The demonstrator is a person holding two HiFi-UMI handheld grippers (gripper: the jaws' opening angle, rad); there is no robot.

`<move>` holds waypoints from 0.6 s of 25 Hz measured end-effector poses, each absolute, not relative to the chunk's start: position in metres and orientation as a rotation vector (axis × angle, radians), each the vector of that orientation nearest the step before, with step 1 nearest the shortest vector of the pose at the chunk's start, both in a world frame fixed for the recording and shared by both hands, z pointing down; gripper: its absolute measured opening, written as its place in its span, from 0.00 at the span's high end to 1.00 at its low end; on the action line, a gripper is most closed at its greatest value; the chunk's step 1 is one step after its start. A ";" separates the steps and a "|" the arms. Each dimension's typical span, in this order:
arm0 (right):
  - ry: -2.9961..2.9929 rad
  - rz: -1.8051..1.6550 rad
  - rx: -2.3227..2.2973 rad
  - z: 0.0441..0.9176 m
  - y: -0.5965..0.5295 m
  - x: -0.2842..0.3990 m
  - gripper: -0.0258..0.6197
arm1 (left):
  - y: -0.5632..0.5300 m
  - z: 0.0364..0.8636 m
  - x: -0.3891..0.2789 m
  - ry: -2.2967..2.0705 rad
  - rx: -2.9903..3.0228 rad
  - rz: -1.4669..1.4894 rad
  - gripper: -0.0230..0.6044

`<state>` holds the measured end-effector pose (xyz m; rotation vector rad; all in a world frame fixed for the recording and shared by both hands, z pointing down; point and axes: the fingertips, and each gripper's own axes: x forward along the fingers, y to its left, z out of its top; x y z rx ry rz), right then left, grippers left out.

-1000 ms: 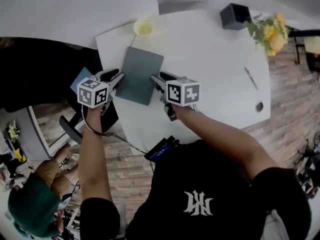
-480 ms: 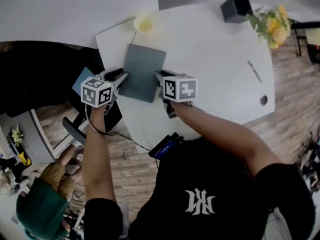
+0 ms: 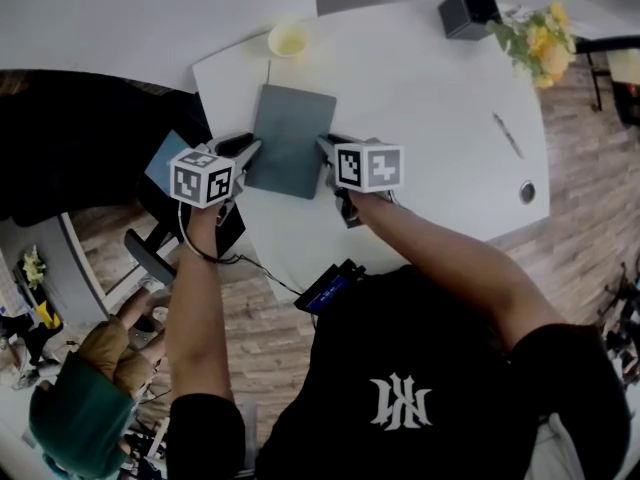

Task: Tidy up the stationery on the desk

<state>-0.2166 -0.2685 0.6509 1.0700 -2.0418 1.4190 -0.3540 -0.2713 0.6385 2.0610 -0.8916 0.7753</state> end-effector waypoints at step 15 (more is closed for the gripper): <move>-2.056 1.299 0.965 0.652 -0.245 -0.117 0.82 | -0.219 0.641 -0.253 -0.780 2.088 0.788 0.84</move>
